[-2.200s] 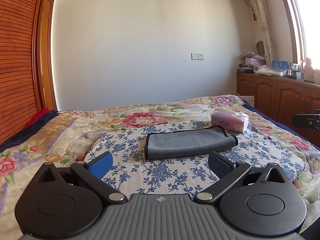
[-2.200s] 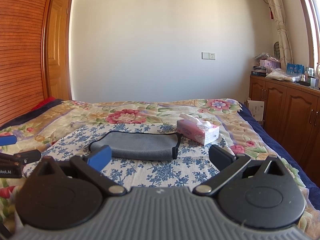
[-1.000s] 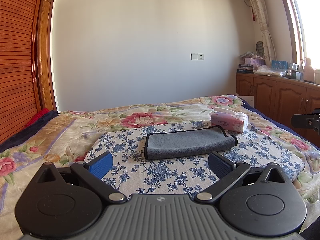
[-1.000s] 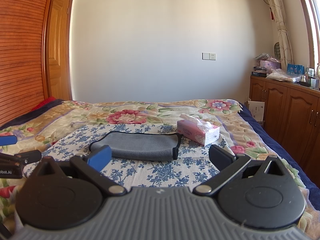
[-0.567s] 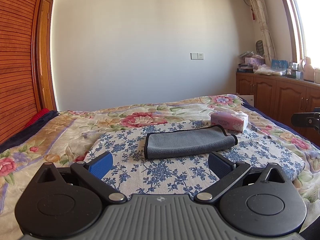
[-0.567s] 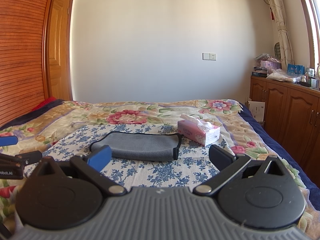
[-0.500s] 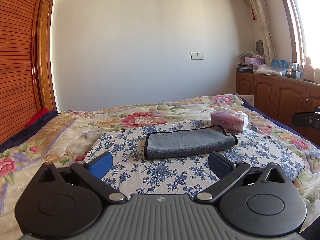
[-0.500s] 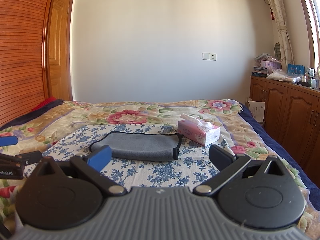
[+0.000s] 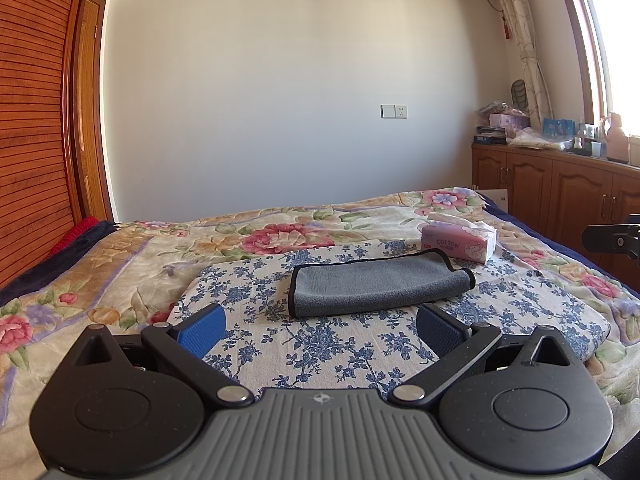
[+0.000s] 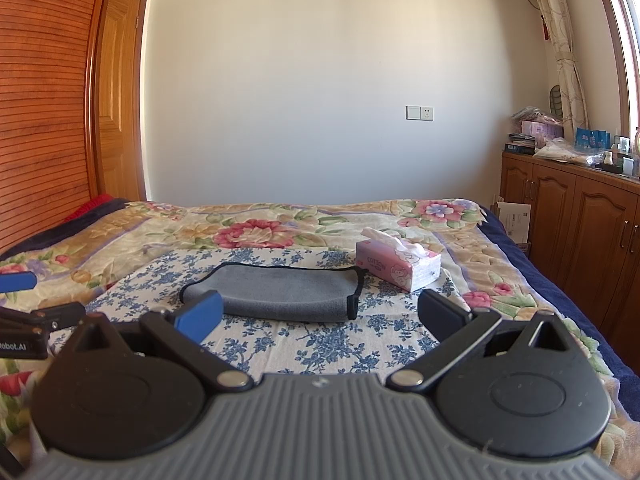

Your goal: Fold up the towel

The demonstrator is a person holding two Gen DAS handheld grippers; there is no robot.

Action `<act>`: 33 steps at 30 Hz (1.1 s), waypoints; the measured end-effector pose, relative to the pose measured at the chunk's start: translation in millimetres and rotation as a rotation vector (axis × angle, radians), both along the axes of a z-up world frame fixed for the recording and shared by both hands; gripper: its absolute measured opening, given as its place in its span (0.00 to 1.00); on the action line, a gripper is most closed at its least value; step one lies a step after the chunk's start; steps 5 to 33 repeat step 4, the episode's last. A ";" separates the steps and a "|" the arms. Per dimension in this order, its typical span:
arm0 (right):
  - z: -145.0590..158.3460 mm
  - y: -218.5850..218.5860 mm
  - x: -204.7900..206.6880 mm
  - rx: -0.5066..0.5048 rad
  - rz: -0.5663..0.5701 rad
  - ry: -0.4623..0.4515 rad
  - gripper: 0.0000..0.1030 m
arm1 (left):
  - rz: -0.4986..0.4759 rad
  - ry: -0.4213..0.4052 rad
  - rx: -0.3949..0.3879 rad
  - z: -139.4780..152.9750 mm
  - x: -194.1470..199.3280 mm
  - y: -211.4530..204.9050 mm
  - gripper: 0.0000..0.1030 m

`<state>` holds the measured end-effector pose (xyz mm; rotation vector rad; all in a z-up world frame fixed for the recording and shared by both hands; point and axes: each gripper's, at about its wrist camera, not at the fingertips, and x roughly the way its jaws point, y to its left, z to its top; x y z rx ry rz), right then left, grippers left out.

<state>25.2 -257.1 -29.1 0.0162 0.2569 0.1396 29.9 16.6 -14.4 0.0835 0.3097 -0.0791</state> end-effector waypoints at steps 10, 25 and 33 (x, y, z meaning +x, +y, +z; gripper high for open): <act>0.1 0.3 0.0 -0.001 0.000 0.000 1.00 | -0.001 0.001 0.000 -0.6 -0.1 -0.5 1.00; 0.1 0.3 0.0 -0.001 0.000 0.000 1.00 | -0.001 0.001 0.000 -0.6 -0.1 -0.5 1.00; 0.1 0.3 0.0 -0.001 0.000 0.000 1.00 | -0.001 0.001 0.000 -0.6 -0.1 -0.5 1.00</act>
